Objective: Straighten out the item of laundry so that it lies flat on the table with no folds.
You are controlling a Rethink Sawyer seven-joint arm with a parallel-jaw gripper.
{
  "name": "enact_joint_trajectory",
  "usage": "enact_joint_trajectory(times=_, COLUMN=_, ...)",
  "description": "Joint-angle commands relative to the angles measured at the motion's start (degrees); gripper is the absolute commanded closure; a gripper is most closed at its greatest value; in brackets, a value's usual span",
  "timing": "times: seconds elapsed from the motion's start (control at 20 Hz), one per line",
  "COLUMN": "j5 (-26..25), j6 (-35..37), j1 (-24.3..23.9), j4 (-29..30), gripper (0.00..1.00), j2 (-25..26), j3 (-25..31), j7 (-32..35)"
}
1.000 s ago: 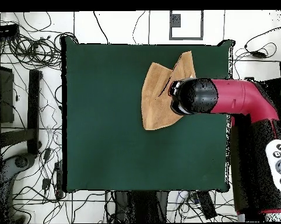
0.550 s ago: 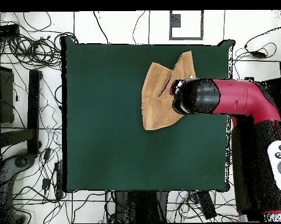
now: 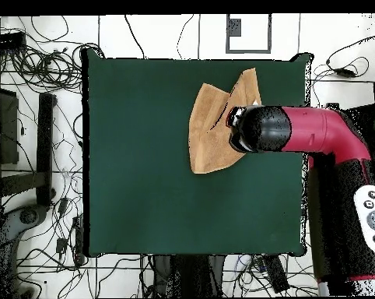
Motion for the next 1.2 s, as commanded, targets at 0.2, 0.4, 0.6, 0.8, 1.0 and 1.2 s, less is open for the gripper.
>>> enact_joint_trajectory(times=0.2, j5=-2.9, j6=-5.8, j1=1.8, j4=-1.4, gripper=0.0, j2=7.6, j3=0.2, j7=-2.2)
enact_joint_trajectory(times=0.4, j5=-2.5, j6=-3.8, j1=2.0, j4=-3.4, gripper=0.0, j2=7.0, j3=0.6, j7=-3.9)
enact_joint_trajectory(times=0.6, j5=-0.9, j6=1.1, j1=2.3, j4=-7.5, gripper=0.0, j2=7.9, j3=0.9, j7=-4.7)
enact_joint_trajectory(times=0.8, j5=-0.6, j6=4.4, j1=2.7, j4=-10.6, gripper=0.0, j2=8.5, j3=1.4, j7=-6.8)
enact_joint_trajectory(times=1.0, j5=-0.2, j6=5.6, j1=2.9, j4=-12.3, gripper=0.0, j2=8.9, j3=1.1, j7=-6.8)
enact_joint_trajectory(times=1.2, j5=0.2, j6=6.6, j1=3.1, j4=-14.1, gripper=0.0, j2=9.6, j3=1.0, j7=-6.5)
